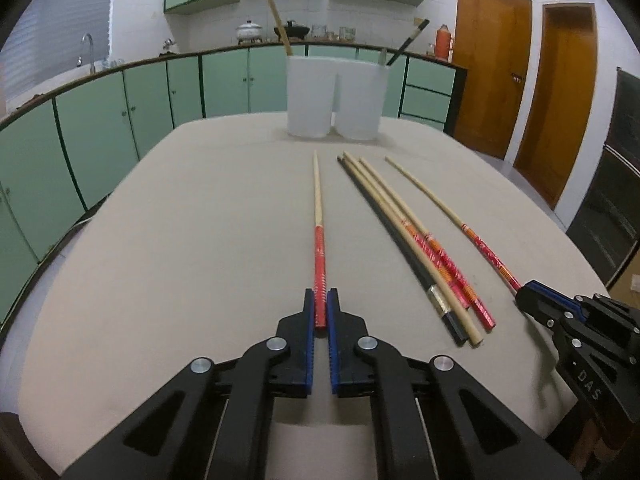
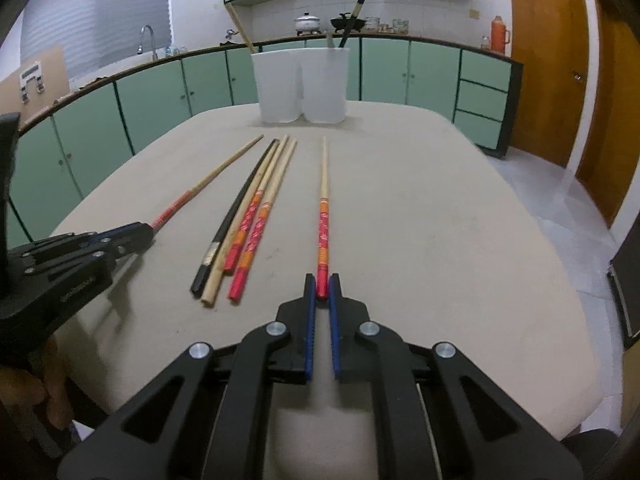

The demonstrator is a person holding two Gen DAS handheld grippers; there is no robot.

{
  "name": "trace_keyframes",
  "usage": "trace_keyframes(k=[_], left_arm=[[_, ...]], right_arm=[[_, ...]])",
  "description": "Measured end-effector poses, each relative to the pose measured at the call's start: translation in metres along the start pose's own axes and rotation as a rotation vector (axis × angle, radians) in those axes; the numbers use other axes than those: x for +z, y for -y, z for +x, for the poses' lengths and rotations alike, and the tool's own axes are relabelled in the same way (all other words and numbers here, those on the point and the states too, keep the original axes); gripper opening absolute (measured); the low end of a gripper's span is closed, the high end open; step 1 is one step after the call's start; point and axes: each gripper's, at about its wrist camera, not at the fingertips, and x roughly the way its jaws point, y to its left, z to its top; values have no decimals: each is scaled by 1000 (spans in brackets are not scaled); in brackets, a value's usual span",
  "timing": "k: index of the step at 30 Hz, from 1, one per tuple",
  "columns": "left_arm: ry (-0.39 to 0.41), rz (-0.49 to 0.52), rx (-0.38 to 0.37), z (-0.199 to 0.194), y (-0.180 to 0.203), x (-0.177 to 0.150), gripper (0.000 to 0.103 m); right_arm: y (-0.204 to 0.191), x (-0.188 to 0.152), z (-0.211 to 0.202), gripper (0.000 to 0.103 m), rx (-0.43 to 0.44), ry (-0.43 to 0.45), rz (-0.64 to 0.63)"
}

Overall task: Organize utensils
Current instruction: 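Grasp another red-patterned chopstick with the left tool beside the right tool, then carry both red-patterned chopsticks to the white holder and lower them in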

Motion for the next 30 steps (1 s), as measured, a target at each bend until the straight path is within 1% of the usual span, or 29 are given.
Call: trace_keyframes(k=[1, 2, 4, 6, 8, 9, 10, 13, 18, 22, 26, 28, 30], left_arm=[[1, 7, 4, -1, 0, -1, 6], [2, 12, 5, -1, 0, 0, 7], [1, 25, -8, 0, 0, -1, 13], [3, 36, -12, 1, 1, 0, 13], [5, 37, -29, 3, 0, 1, 13], [3, 32, -41, 4, -1, 2, 9], [-1, 25, -52, 3, -2, 3, 6], [-18, -13, -82, -2, -6, 8, 6], [9, -55, -90, -37, -10, 26, 6], [3, -88, -98, -61, -16, 38, 6], [36, -78, -95, -92, -20, 57, 6], [54, -71, -96, -103, -22, 65, 6], [71, -58, -95, -112, -23, 78, 6]], right_arm=[[1, -1, 0, 12, 2, 1, 2], [2, 0, 0, 13, 5, 4, 1], [3, -1, 0, 13, 10, 2, -2], [3, -1, 1, 13, 10, 5, -13], [1, 1, 2, 12, 12, 1, -25], [2, 3, 1, 10, 17, -6, -22], [1, 4, 0, 5, 21, -11, -20], [2, 9, -10, 5, 41, -19, -1], [4, 26, -49, 5, 62, 37, 33], [1, 38, -76, 5, 85, 77, 42], [-1, 67, -108, 5, 102, 156, 21], [-1, 85, -118, 5, 107, 190, 1], [-2, 105, -122, 5, 117, 206, -22]])
